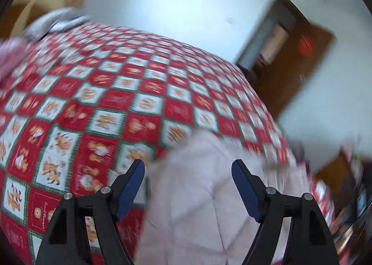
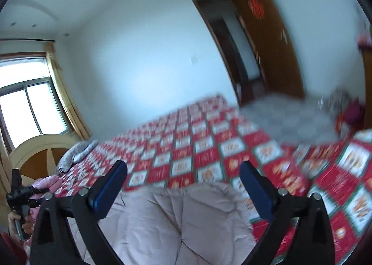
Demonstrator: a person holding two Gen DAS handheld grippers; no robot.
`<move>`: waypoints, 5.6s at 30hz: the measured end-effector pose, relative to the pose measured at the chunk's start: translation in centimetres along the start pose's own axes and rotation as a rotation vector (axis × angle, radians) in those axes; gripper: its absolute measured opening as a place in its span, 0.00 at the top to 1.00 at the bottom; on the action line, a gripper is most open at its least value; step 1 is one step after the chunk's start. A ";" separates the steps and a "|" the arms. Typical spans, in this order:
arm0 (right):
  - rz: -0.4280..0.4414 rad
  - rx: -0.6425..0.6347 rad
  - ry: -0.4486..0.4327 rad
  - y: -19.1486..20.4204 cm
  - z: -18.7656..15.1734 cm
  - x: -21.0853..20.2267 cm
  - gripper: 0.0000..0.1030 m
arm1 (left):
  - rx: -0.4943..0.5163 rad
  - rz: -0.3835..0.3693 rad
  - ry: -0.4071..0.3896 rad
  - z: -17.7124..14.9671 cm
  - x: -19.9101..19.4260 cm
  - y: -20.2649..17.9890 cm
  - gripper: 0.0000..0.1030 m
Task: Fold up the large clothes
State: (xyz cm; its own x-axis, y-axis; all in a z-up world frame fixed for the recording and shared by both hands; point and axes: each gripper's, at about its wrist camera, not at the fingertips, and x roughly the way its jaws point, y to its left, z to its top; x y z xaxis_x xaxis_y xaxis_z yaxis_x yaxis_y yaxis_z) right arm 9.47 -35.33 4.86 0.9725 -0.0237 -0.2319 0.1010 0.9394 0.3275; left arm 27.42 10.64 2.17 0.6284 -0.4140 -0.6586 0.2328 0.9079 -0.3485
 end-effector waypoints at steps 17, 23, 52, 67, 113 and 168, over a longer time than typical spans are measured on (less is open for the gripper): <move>-0.031 -0.166 0.534 6.2 -11.5 17.4 0.89 | 0.210 0.147 0.045 -4.5 13.3 -9.8 0.25; 0.013 -0.101 0.476 4.6 -13.2 18.2 0.90 | 0.169 0.123 -0.030 -5.7 16.3 -7.4 0.19; -0.255 -0.130 0.458 -2.4 -10.7 15.3 0.95 | 0.212 0.206 -0.008 -6.6 18.5 -8.1 0.16; -0.042 -0.182 0.395 10.8 -8.3 8.2 0.95 | 0.146 0.191 -0.018 -6.9 8.8 -5.8 0.16; 0.078 -0.100 0.554 12.6 -19.0 14.2 1.00 | -0.473 -0.192 -0.063 -18.0 1.5 7.3 0.10; 0.046 0.217 0.503 -11.8 -8.1 5.3 0.81 | 0.784 -0.381 0.061 -22.3 15.2 -35.6 0.74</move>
State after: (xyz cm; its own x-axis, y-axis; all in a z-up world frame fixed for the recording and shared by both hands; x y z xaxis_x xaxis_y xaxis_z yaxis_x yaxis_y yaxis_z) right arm 11.70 -43.72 -7.66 0.7621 0.2323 -0.6043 0.1531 0.8423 0.5169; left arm 12.16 -29.43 -10.34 0.3679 -0.6812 -0.6329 0.8766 0.4811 -0.0083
